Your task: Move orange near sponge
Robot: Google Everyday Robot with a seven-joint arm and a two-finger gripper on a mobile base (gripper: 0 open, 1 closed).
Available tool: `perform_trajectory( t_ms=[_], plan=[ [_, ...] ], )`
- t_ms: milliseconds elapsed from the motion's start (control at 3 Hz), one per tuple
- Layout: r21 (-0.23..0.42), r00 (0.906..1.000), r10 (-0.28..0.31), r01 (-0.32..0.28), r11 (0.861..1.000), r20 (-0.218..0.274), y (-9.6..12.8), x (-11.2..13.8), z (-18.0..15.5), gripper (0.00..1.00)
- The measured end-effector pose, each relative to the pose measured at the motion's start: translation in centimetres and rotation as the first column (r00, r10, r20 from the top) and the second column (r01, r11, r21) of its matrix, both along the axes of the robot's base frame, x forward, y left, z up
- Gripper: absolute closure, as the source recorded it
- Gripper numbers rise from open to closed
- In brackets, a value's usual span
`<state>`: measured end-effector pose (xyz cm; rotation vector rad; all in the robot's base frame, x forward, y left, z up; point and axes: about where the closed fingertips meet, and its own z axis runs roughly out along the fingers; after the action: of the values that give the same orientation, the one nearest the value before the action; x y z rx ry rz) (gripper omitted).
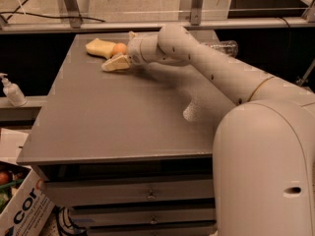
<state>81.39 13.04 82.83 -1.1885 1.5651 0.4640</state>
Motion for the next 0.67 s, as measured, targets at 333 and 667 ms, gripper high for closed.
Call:
perform_trajectory(
  t_ms=[333, 667],
  plan=[
    [0.000, 1.0000, 0.000, 0.000, 1.000, 0.000, 0.01, 0.00, 0.00, 0.00],
    [0.000, 1.0000, 0.000, 0.000, 1.000, 0.000, 0.01, 0.00, 0.00, 0.00]
  ],
)
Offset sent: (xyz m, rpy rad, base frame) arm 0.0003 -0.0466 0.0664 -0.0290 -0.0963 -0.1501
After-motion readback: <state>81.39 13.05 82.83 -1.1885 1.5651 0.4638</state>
